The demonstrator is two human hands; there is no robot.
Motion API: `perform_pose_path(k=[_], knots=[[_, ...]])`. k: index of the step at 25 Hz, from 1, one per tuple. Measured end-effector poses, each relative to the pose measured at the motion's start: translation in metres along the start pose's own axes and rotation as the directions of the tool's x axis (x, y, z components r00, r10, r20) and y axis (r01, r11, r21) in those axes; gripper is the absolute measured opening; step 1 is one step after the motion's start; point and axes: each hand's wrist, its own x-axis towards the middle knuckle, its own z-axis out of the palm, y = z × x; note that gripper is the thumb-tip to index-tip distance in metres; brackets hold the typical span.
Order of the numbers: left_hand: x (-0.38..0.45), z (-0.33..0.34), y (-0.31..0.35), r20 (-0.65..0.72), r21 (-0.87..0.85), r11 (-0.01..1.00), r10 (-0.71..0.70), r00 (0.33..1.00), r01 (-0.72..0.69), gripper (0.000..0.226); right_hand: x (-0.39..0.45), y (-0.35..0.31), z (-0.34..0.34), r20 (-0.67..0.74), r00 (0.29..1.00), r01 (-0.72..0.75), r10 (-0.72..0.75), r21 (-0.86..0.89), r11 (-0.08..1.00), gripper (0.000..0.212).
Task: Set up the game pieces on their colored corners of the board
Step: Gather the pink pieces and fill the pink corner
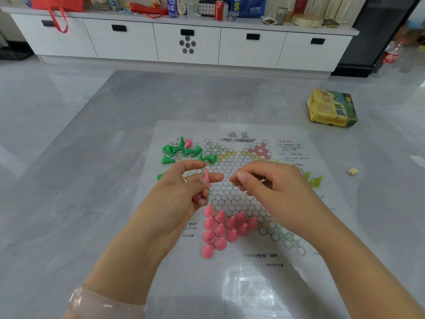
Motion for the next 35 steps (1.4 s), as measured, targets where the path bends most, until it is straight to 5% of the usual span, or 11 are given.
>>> perform_pose_path(k=[14,20,24,28,35], knots=[[-0.005,0.010,-0.008,0.161,0.458,0.840,0.242,0.957,-0.289,0.046,0.010,-0.004,0.017,-0.034,0.999,-0.031,0.035,0.099,0.995,0.017],[-0.001,0.008,-0.008,0.010,0.445,0.872,0.225,0.974,-0.206,0.042,0.010,-0.002,0.011,-0.021,0.991,-0.125,0.132,0.201,0.972,0.012],[0.008,-0.004,-0.006,-0.226,0.278,0.956,0.155,0.962,-0.089,0.038,0.010,0.007,0.004,0.029,0.984,-0.178,0.178,0.007,0.984,0.011],[0.013,-0.010,-0.006,-0.239,0.207,0.975,0.134,0.962,-0.084,0.043,0.008,0.010,0.005,0.105,0.966,-0.218,0.238,-0.171,0.961,0.011],[0.012,-0.008,-0.006,-0.246,0.157,0.984,0.124,0.961,-0.086,0.034,0.008,0.011,0.009,0.173,0.948,-0.243,0.267,-0.149,0.959,0.013]])
